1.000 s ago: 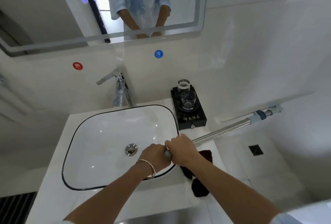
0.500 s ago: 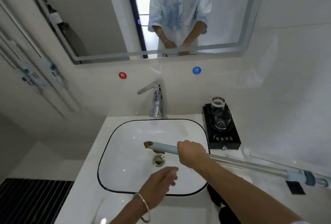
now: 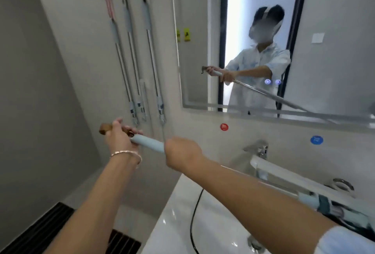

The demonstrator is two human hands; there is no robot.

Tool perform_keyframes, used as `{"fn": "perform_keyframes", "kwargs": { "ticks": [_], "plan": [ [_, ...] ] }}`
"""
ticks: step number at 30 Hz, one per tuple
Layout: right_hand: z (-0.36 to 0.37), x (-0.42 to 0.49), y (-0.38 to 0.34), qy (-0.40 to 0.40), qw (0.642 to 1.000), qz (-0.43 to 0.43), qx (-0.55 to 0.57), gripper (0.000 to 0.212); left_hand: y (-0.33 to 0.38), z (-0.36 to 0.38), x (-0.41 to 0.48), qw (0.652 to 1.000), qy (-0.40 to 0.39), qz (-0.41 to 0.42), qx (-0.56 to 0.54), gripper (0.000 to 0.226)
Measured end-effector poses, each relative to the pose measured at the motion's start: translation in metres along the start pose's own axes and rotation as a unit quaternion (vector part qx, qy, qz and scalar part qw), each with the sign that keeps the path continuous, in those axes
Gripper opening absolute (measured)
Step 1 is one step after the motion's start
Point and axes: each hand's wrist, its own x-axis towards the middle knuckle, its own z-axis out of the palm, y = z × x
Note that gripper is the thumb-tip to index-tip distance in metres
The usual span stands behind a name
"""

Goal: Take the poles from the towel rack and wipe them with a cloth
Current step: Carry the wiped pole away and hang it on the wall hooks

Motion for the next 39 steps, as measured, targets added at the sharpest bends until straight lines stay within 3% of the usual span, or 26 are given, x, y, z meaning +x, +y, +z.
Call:
{"fn": "perform_keyframes", "kwargs": {
  "ticks": [4,9,15,22,27,29,32,35,36,39],
  "plan": [
    [-0.049,0.075,-0.149,0.081,0.988,-0.128,0.024,0.030,0.169,-0.023,0.077,0.988,0.004,0.143,-0.055,0.023],
    [-0.096,0.125,-0.312,0.176,0.942,-0.281,0.046,0.032,0.352,-0.074,0.112,0.954,0.059,0.283,-0.077,0.017],
    [-0.102,0.160,-0.426,0.163,0.911,-0.372,0.067,0.028,0.458,-0.126,0.114,0.908,0.124,0.399,-0.044,0.016],
    [-0.040,0.243,-0.449,0.043,0.913,-0.348,0.208,0.027,0.458,-0.120,0.179,0.888,0.130,0.436,0.062,0.022],
    [0.014,0.325,-0.422,-0.050,0.883,-0.276,0.376,0.032,0.416,-0.083,0.265,0.894,0.047,0.400,0.196,0.027],
    [0.023,0.358,-0.403,-0.080,0.885,-0.279,0.363,0.038,0.395,-0.067,0.305,0.876,0.028,0.391,0.281,0.028],
    [0.022,0.414,-0.364,-0.107,0.912,-0.315,0.241,0.050,0.369,-0.044,0.363,0.839,-0.022,0.372,0.396,0.031],
    [0.006,0.462,-0.321,-0.075,0.915,-0.293,0.268,0.080,0.342,-0.029,0.409,0.810,-0.084,0.337,0.473,0.035],
    [0.000,0.477,-0.310,-0.047,0.908,-0.286,0.303,0.079,0.334,-0.025,0.421,0.803,-0.098,0.329,0.487,0.036],
    [-0.017,0.510,-0.299,0.028,0.884,-0.286,0.370,0.040,0.322,-0.017,0.447,0.777,-0.131,0.326,0.523,0.037]
  ]
}}
